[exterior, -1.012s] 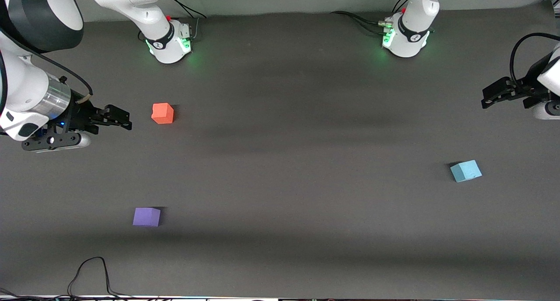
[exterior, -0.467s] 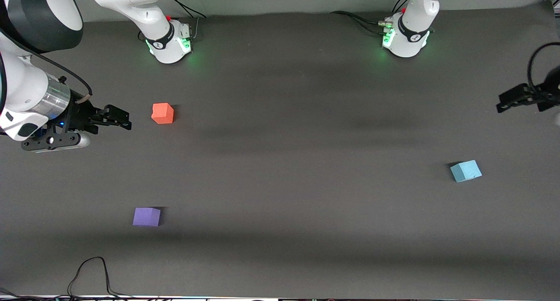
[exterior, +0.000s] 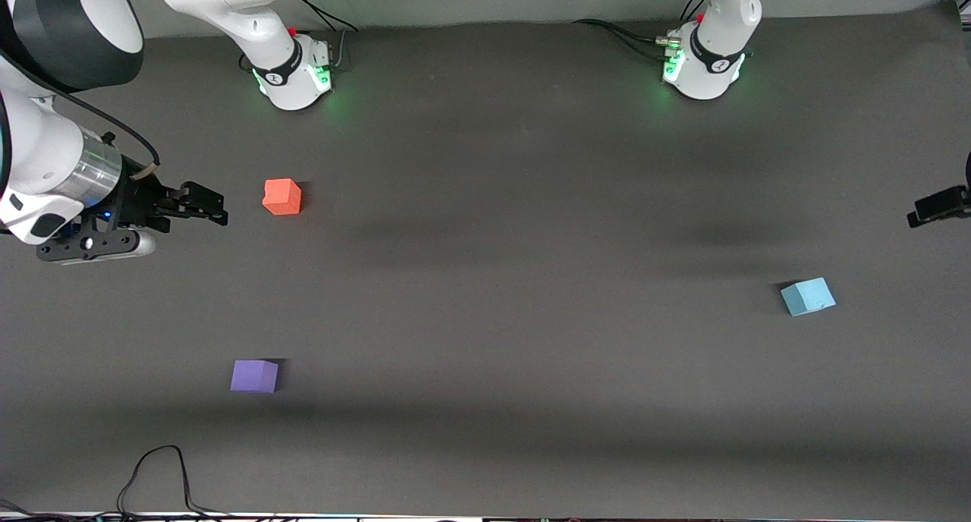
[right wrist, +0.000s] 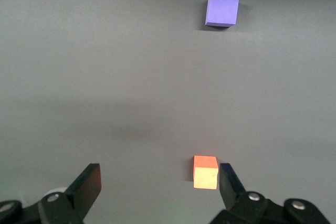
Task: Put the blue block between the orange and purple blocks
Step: 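Move the left gripper down over the light blue block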
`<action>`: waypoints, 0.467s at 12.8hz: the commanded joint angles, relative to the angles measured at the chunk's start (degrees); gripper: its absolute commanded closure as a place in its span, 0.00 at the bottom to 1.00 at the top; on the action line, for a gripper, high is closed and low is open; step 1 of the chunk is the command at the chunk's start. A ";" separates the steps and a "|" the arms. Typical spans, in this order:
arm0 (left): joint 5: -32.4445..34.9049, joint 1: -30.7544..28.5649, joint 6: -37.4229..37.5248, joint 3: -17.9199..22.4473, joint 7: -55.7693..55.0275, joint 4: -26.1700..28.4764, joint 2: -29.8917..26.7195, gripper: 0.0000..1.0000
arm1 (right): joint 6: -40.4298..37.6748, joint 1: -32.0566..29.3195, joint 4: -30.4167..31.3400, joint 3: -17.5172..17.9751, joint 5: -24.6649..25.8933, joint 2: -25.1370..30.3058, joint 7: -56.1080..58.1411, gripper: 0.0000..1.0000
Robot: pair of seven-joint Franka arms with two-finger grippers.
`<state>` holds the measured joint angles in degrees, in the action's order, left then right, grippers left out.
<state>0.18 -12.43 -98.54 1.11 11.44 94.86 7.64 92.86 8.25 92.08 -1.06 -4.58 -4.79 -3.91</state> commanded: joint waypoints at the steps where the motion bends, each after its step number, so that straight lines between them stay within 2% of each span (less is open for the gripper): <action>1: -0.71 0.04 -4.88 -0.41 0.25 1.89 3.25 0.00 | -0.93 0.36 -0.41 -0.17 0.89 0.40 -1.01 0.00; 4: -0.80 0.30 -18.75 -0.41 -0.28 12.42 3.69 0.00 | -0.93 0.27 -0.41 -0.17 0.89 0.40 -0.93 0.00; 6: -0.80 0.39 -26.50 -0.41 -0.37 16.48 5.88 0.00 | -0.93 0.27 -0.32 -0.26 0.89 0.40 -1.01 0.00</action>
<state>0.12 -12.32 -118.89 0.59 11.35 106.17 13.71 92.85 8.25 92.09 -1.08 -4.58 -4.79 -3.91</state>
